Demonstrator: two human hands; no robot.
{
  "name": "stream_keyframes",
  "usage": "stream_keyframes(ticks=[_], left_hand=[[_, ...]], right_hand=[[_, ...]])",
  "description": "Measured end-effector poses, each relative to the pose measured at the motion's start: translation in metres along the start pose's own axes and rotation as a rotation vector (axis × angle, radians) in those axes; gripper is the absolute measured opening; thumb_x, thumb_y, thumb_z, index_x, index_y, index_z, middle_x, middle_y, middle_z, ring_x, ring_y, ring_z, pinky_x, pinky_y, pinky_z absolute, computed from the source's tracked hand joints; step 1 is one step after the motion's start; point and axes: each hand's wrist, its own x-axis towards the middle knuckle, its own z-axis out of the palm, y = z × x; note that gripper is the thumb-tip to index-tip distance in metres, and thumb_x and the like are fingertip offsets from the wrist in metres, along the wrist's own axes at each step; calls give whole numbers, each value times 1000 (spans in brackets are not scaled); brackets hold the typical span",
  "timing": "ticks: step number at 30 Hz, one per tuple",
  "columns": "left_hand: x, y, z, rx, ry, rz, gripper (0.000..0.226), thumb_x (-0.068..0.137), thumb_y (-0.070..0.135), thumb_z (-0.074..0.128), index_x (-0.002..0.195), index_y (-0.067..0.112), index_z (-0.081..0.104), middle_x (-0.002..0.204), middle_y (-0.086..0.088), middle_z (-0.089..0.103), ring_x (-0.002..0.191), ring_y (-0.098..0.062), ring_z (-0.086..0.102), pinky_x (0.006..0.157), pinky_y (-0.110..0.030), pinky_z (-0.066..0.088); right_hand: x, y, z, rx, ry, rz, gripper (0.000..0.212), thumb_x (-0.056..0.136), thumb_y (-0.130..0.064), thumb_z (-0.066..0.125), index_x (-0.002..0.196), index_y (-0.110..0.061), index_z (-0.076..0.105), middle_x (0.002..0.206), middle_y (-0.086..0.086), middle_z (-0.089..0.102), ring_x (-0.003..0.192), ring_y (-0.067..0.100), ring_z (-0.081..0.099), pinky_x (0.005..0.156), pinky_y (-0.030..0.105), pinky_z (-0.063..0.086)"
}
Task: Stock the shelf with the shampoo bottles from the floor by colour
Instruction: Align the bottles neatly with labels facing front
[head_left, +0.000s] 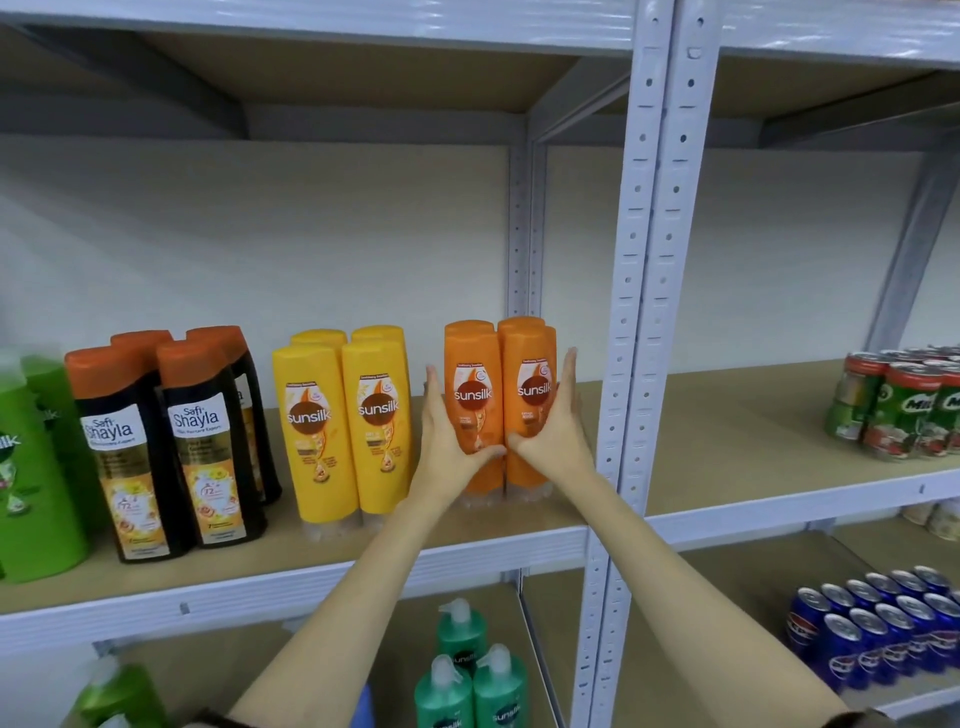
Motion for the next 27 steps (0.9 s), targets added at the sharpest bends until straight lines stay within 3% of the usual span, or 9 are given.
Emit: stream_keyframes(ticks=[3, 7, 19, 22, 25, 27], left_hand=[[0, -5, 3, -15, -87, -42, 116, 73, 21, 76, 143, 24, -17, 152, -6, 18, 140, -21, 24, 112, -49, 28], [-1, -6, 8, -25, -66, -71, 107, 78, 22, 71, 145, 21, -12, 151, -6, 24, 137, -22, 30, 110, -47, 32], [-4, -7, 10, -17, -40, -56, 103, 79, 23, 70, 145, 22, -9, 150, -5, 24, 137, -21, 30, 109, -44, 33], [-9, -4, 2, 21, -14, -44, 101, 80, 28, 70, 146, 25, -6, 152, -2, 20, 139, -14, 24, 112, -43, 28], [-20, 4, -15, 119, 51, 20, 88, 85, 28, 63, 146, 22, 1, 154, 0, 16, 132, 1, 13, 106, -22, 16], [-25, 8, -34, 193, 67, 85, 79, 87, 23, 61, 146, 21, 9, 154, 1, 17, 138, -4, 14, 107, -20, 14]], right_hand=[[0, 3, 2, 135, -91, 72, 118, 81, -17, 70, 137, -29, -33, 148, 9, 26, 126, 20, 43, 100, 37, 39], [-2, 2, 3, 162, -105, 57, 113, 82, -22, 68, 140, -24, -28, 151, 8, 23, 133, 23, 37, 105, 40, 35], [-8, 7, 4, 148, -149, 32, 103, 86, -18, 63, 144, -25, -22, 152, 5, 21, 134, 21, 34, 104, 37, 37], [-13, 5, 8, 79, -59, 9, 100, 86, -22, 63, 145, -28, -17, 151, 5, 23, 134, 23, 35, 105, 43, 37], [-19, -8, 16, -8, 130, -97, 89, 85, -23, 63, 148, -25, 0, 154, 6, 17, 141, 25, 22, 112, 49, 28], [-20, -21, 21, -69, 230, -203, 81, 85, -21, 62, 148, -19, 10, 155, 9, 14, 143, 28, 16, 114, 44, 20]])
